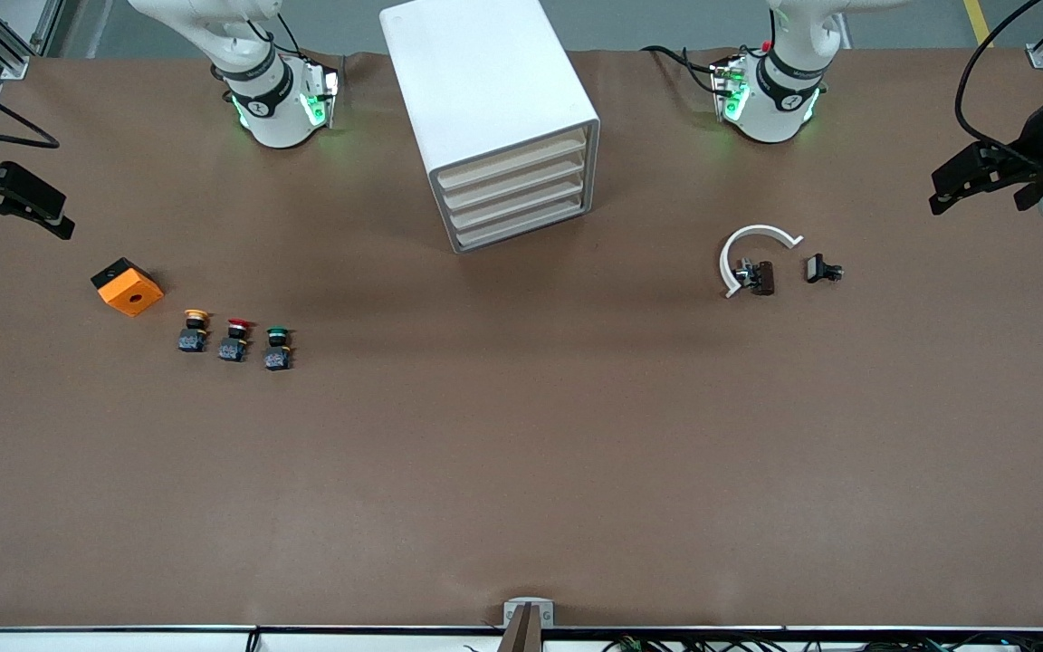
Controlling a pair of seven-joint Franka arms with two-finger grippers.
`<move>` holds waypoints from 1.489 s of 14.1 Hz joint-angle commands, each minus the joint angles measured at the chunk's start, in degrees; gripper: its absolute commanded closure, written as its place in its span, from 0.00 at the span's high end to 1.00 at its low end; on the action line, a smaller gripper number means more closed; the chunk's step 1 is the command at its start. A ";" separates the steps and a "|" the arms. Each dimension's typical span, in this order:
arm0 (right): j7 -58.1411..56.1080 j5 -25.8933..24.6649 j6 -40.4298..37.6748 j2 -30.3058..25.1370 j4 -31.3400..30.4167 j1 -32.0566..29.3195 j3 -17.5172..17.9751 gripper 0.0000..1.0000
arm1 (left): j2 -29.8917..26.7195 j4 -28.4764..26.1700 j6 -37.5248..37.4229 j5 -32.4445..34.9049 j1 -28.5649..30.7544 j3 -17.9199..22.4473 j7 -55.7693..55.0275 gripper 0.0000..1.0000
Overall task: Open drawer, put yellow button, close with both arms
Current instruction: 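Move the left gripper toward the top drawer of the white cabinet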
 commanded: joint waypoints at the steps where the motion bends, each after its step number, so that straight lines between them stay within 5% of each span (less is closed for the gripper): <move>1: 0.00 -0.61 -0.62 0.84 1.66 -0.69 0.65 1.00 | 0.21 0.76 -0.68 -0.82 0.35 -0.17 1.29 1.00; 5: 0.00 -0.62 -0.62 0.84 1.75 -0.69 0.65 1.00 | 3.27 1.81 -0.59 -1.08 -0.35 -0.25 0.59 1.00; 10: 0.00 -0.62 -0.62 0.84 1.75 -0.78 0.65 1.00 | 14.51 7.35 -0.59 -4.94 -0.97 -0.17 -2.65 1.00; 17: 0.00 -0.70 -0.62 0.75 1.75 -0.78 0.56 1.00 | 27.09 13.15 -0.50 -9.25 -9.57 -0.17 -35.66 1.00; 21: 0.09 -0.62 -0.62 0.84 1.75 -0.78 0.56 1.00 | 29.74 12.81 -0.76 -10.40 -14.50 -0.08 -55.18 1.00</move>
